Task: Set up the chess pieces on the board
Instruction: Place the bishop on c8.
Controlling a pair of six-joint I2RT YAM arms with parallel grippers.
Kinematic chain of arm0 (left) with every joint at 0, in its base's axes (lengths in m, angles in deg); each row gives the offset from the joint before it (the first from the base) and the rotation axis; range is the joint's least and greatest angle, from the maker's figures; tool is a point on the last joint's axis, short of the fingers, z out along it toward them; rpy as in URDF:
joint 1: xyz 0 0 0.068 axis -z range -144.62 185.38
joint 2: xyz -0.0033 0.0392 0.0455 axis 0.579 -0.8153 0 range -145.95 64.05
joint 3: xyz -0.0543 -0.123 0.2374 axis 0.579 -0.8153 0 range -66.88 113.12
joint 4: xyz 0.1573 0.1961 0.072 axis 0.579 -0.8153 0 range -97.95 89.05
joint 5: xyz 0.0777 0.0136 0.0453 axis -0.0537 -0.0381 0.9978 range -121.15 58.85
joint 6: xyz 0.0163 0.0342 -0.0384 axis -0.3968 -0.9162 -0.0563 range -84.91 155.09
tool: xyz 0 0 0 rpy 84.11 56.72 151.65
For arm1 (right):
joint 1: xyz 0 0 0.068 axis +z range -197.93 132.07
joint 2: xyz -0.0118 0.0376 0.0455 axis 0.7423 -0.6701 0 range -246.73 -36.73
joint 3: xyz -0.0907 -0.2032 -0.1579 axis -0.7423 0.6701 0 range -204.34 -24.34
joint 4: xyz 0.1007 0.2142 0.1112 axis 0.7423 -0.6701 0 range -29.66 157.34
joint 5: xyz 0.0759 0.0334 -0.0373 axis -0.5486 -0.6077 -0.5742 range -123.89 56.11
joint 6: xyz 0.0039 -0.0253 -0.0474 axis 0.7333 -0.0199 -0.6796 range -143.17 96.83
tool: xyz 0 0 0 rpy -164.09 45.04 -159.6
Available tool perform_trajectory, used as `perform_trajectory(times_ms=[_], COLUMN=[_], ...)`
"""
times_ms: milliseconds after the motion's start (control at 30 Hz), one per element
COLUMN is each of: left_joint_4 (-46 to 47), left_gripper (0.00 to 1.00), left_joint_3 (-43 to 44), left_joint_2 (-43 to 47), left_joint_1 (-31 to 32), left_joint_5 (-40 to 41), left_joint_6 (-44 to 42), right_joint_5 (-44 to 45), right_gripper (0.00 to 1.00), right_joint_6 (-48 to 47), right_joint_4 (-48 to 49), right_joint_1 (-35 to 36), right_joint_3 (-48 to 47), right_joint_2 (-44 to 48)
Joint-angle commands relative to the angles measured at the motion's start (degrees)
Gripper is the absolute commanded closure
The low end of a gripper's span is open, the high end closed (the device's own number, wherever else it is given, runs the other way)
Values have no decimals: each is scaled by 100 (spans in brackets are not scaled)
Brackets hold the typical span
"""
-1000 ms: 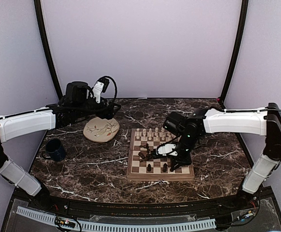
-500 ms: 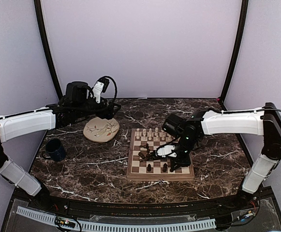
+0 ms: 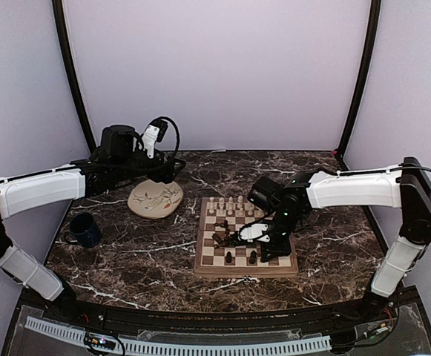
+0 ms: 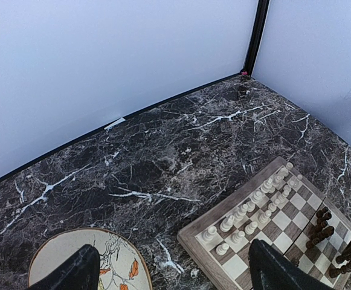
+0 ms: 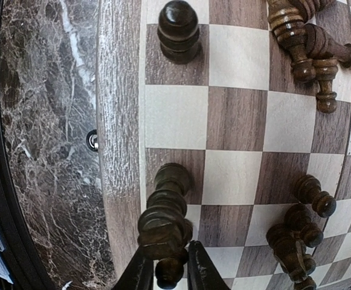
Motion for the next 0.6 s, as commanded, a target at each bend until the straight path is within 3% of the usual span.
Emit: perform_trajectory(times_ms=[0,233,433,567], left_joint_4=[-4,-7,-8,-4], left_gripper=[12,13,12,13], left_joint_3=[187,196,200,200], left_joint_2=[24,17,15,-2], left_joint_1=[23,26,28,21], left_joint_5=[-65,-74,-96,-122], left_joint_6=[-50,-37,-39,-24], right_joint_5=[2,-221,-764,-717], right_gripper=[77,67,67,71], right_joint_6=[48,-33,-79,124], right_joint_4=[73,-331,-694,-438], right_joint_1=[55,-11,-565,-1046], right_joint_3=[-1,-310,-835,-937], right_joint_2=[-4,244,449,479])
